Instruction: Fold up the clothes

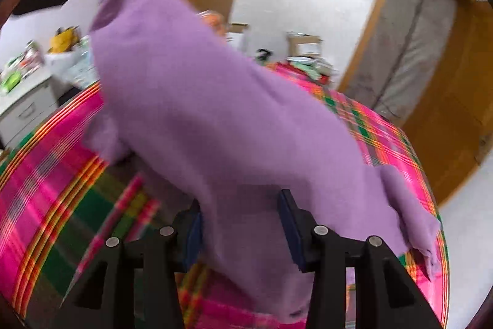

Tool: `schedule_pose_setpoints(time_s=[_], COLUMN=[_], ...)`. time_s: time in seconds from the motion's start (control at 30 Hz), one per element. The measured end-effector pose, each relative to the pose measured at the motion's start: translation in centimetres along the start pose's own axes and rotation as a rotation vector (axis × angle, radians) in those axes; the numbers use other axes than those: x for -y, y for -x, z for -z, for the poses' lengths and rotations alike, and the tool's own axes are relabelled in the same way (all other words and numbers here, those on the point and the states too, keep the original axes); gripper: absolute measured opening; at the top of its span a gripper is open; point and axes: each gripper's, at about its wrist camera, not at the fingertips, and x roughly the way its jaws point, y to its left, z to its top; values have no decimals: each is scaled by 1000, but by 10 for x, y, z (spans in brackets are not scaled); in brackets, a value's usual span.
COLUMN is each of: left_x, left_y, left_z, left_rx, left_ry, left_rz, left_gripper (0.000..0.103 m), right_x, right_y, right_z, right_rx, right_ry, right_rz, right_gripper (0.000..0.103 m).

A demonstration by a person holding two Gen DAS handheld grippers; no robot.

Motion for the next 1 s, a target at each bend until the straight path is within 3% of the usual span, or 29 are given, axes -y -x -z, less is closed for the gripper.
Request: schedule_pose_setpoints(time_s=[0.1, 0.27, 0.37, 0.43, 0.6, 0.87, 1.0], left_x=[-7, -12, -14, -16, -26, -28, -24], left_y=[-1, -8, -16, -22, -34, -44, -48], left_z=[-5, -7, -6, -6, -8, -16, -16], left_rx=[8, 0, -19, -27, -44, -49, -58], left_ry=[19, 24, 20, 17, 26, 21, 3], left_rz=[-12, -15, -28, -47, -89, -111, -105], left_gripper=[11, 11, 11, 11, 11, 11, 11], right_x=[20, 46, 51, 53, 71, 105, 108], right_y=[5, 10, 7, 4, 5, 10, 8], right_z=[-5, -12, -17, -24, -46, -71, -71], right_rx=[23, 44, 50, 56, 82, -18, -39], right_ry=[-56, -104, -99, -82, -105, -182, -127], right_rz=[52, 98, 76, 74, 8, -257, -231], right_gripper=[36, 34, 14, 11, 11, 10, 9])
